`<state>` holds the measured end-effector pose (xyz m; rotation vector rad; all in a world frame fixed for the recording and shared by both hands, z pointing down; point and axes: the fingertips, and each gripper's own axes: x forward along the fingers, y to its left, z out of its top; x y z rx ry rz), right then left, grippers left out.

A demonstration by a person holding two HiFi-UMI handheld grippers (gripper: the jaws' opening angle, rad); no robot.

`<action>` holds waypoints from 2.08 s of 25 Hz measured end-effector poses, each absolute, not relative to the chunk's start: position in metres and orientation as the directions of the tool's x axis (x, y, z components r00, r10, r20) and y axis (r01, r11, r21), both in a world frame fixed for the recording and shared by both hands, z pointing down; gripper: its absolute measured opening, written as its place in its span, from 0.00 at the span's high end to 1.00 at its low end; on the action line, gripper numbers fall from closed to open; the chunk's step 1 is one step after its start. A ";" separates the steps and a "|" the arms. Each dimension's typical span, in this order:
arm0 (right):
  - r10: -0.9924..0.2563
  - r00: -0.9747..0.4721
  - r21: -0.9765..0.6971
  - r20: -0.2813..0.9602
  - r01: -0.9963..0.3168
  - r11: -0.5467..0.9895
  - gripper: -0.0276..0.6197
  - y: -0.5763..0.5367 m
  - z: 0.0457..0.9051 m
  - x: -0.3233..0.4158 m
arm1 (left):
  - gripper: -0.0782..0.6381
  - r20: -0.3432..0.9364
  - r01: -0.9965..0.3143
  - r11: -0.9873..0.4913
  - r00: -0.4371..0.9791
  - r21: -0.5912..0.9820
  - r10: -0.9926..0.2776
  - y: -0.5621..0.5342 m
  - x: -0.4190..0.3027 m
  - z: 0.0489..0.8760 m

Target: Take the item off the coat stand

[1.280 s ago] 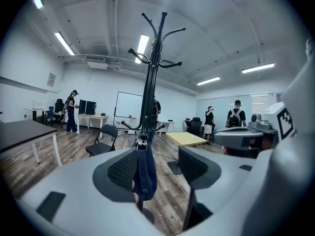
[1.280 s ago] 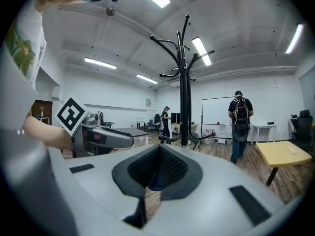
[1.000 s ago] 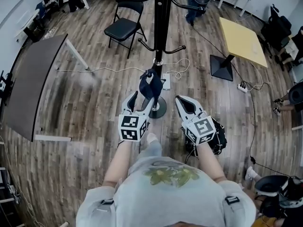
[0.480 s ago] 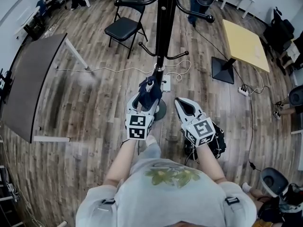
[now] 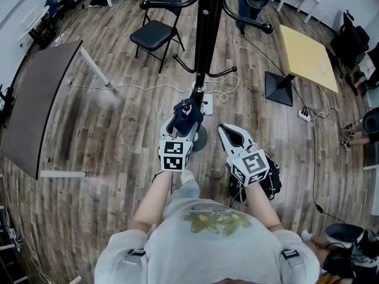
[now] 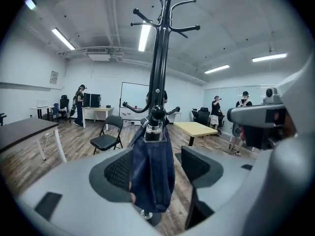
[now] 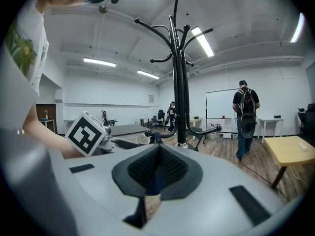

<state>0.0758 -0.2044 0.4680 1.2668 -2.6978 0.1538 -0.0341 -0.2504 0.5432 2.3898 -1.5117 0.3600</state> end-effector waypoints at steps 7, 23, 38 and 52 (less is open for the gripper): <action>-0.755 -0.628 -0.038 0.188 -0.773 0.633 0.95 -0.205 0.471 0.079 | 0.71 0.373 -0.921 -0.375 0.387 0.109 -0.843 -0.258 -0.035 0.552; -0.749 -0.630 -0.047 0.205 -0.770 0.636 0.95 -0.207 0.479 0.080 | 0.86 0.393 -0.923 -0.380 0.372 0.061 -0.841 -0.256 -0.037 0.547; -0.755 -0.625 -0.056 0.200 -0.776 0.628 0.95 -0.205 0.480 0.080 | 0.86 0.354 -0.919 -0.392 0.383 0.049 -0.853 -0.252 -0.039 0.527; -0.756 -0.622 -0.054 0.201 -0.778 0.626 0.95 -0.198 0.480 0.081 | 0.86 0.317 -0.918 -0.394 0.385 0.036 -0.867 -0.239 -0.043 0.506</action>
